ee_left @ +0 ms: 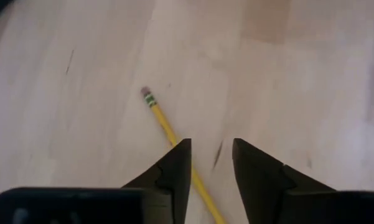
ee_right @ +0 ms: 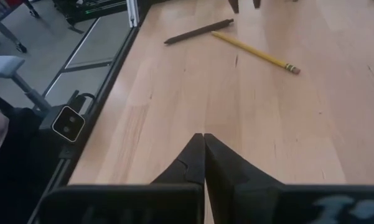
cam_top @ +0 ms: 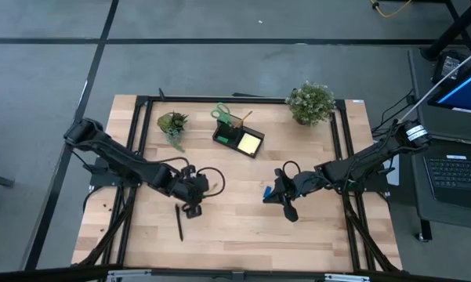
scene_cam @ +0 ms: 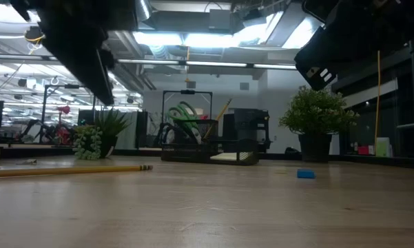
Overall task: Pick and place office supplies into organizer
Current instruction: Put the pencil into the desk organizer
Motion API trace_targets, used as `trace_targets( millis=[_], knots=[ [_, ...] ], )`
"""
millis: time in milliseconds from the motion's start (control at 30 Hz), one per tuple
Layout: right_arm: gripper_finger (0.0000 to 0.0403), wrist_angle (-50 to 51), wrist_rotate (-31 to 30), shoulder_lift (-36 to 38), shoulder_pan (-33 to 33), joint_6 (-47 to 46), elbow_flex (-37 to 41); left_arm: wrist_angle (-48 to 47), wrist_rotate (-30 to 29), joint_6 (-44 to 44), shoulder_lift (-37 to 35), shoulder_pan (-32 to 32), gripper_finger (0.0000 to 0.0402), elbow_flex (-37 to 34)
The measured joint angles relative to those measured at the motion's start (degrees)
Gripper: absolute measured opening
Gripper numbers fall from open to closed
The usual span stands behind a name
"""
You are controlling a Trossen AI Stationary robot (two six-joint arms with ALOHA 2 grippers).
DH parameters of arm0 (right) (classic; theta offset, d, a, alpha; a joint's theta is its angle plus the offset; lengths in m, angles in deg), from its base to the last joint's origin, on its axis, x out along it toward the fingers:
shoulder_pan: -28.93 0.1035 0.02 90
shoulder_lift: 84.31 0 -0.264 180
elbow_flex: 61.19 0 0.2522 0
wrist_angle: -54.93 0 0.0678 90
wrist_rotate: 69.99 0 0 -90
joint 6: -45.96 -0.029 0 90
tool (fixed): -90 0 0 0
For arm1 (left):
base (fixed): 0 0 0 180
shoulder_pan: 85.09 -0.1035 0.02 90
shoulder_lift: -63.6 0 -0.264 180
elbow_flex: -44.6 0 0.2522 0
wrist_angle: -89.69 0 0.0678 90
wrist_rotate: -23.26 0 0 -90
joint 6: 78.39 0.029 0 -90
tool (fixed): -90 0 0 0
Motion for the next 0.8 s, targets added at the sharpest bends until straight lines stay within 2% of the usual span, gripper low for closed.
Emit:
trace_targets(
  millis=[167,533,700,800],
  knots=[
    [0.0007,0.11,-0.02,0.00,-0.02,0.09,0.02,-0.82,0.59,-5.69,3.30,-1.28,0.0123,0.36],
    [0.0007,1.25,-0.02,-0.01,-0.07,1.13,0.04,-1.85,2.15,-9.90,10.33,-5.23,0.0123,0.36],
    [0.0007,1.31,-0.02,-0.01,-0.07,2.88,0.07,-1.84,8.77,-14.60,11.37,-6.89,0.0123,0.36],
    [0.0007,1.61,-0.02,-0.01,-0.07,3.16,0.07,-1.83,10.04,-14.41,11.66,-7.19,0.0123,0.36]
  ],
)
